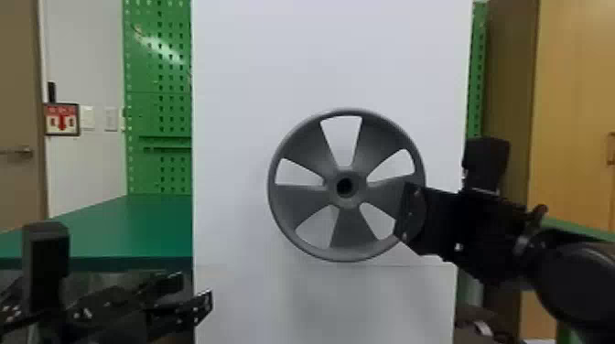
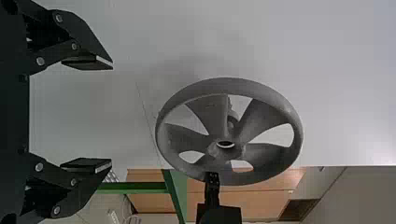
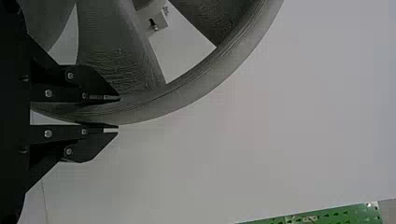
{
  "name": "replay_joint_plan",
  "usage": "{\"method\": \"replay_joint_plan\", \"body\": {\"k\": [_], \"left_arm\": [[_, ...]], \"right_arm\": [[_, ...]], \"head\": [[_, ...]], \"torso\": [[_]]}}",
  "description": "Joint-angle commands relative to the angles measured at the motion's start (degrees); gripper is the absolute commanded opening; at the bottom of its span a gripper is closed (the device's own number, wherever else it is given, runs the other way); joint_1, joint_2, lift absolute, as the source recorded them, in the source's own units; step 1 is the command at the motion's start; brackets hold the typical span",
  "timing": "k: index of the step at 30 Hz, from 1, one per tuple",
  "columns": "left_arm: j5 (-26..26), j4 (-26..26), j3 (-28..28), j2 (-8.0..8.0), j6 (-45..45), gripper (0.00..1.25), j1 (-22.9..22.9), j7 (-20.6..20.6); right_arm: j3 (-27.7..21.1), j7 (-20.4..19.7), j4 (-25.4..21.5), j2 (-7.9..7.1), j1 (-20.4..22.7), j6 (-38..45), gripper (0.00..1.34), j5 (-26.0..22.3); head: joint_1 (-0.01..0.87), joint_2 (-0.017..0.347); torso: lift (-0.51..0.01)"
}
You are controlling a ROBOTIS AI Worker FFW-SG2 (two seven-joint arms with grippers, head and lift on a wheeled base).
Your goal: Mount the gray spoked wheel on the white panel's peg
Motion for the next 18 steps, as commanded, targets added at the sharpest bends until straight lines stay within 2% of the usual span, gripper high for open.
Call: {"method": "replay_joint_plan", "body": {"k": [1,18], "left_arm": [[0.0,0.0,0.0,0.0,0.0,0.74,0.1,0.0],[0.0,0.0,0.0,0.0,0.0,0.74,0.0,0.0]], "right_arm": [[0.3,0.0,0.7,0.32,-0.3,-0.2,0.01,0.3],[-1.1,0.1,2.9,0.68,-0.8,-0.7,0.01,1.2]], "head": [[0.084,-0.008],[0.084,-0.008]], "torso": [[-0.484],[-0.484]]}}
